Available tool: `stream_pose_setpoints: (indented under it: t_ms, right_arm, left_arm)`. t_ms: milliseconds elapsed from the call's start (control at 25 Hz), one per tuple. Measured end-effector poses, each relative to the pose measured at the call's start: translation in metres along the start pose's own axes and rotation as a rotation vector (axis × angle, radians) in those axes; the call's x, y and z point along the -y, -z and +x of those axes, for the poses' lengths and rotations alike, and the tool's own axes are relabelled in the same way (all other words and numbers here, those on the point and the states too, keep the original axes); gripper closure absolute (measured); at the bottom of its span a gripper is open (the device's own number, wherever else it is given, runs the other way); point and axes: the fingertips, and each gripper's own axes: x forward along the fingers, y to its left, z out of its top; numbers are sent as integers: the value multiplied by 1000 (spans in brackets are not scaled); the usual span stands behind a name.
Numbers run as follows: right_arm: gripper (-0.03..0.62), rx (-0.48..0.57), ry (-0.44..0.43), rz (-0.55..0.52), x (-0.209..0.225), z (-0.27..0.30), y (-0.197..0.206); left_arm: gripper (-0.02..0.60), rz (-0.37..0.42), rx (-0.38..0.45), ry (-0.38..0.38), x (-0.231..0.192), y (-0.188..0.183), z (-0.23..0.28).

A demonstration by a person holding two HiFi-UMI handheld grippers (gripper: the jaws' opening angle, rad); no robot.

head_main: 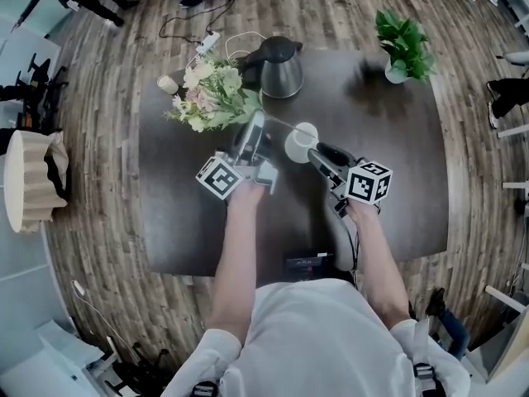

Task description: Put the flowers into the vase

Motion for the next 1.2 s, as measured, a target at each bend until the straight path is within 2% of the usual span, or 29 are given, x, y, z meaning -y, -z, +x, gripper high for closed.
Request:
stream_pose_setpoints:
  t_ms: [280, 520, 720, 920, 1200]
  right_arm:
    - [450, -34, 6, -7, 10, 10, 7]
    - [450, -23, 22, -31, 10, 12, 4]
    - [450, -19, 26, -46, 10, 15, 2]
    - [450, -20, 24, -47, 11, 14, 3]
    - [450, -23, 19, -52, 9, 14, 1]
  left_arm:
    - [540, 136, -64, -31, -9, 12, 12]
    - [540, 230, -135, -29, -5, 25, 16]
    - [540, 276, -146, -15, 0, 32, 18]
    - [540, 359, -163, -3, 7, 36, 21]
    - [540, 466, -272, 19, 15, 56, 27]
